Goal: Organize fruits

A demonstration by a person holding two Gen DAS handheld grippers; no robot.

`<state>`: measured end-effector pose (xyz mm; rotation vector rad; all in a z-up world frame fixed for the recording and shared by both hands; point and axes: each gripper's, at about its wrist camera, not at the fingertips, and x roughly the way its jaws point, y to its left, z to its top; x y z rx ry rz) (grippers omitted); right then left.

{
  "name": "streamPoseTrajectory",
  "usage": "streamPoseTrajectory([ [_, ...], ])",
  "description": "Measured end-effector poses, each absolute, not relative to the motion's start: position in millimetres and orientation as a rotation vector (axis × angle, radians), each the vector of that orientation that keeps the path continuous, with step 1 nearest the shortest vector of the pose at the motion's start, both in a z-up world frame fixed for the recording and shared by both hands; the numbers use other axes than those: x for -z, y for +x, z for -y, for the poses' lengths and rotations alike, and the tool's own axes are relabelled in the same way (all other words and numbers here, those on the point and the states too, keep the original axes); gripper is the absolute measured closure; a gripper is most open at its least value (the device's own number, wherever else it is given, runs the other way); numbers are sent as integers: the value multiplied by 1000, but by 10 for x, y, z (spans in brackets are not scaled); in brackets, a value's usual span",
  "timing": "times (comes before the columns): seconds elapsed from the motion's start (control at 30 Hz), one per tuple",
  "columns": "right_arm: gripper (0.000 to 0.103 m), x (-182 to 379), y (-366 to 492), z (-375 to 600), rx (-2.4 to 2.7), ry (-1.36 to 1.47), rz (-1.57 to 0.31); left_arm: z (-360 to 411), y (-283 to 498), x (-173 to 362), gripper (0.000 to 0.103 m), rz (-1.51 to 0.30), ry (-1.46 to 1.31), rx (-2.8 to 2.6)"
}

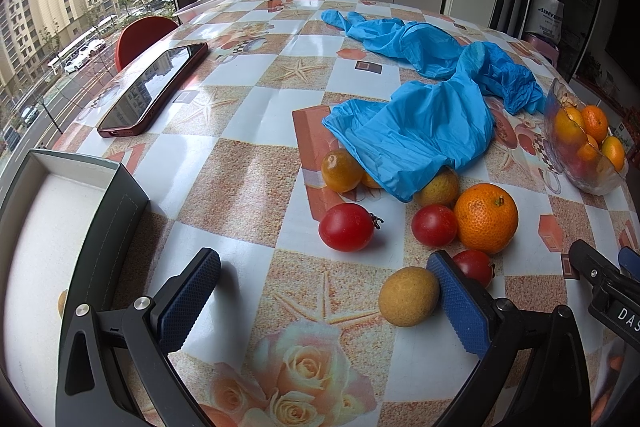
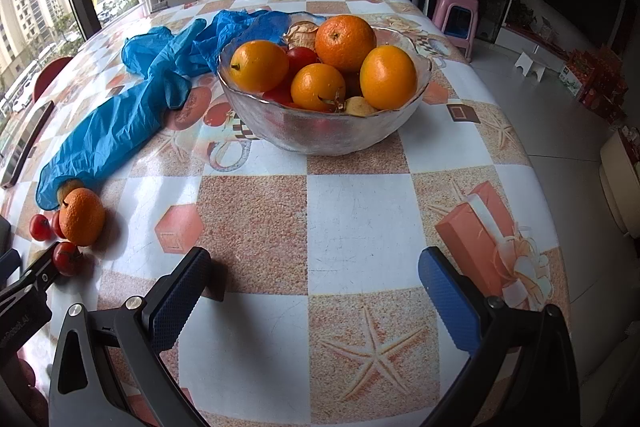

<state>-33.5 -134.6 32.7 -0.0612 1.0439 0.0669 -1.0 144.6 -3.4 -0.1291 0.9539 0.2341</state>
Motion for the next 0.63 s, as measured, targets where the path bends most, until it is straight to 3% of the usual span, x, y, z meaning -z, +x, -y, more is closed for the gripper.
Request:
streamPoseTrajectory([
  [0.27, 0, -330, -259, 1370, -227, -170, -1185, -1397, -51, 18, 0, -1032, -232, -381],
  [0.63, 0, -323, -356, 1360, -308, -211, -1173, -1388, -68, 12, 0, -1048, -258, -418],
])
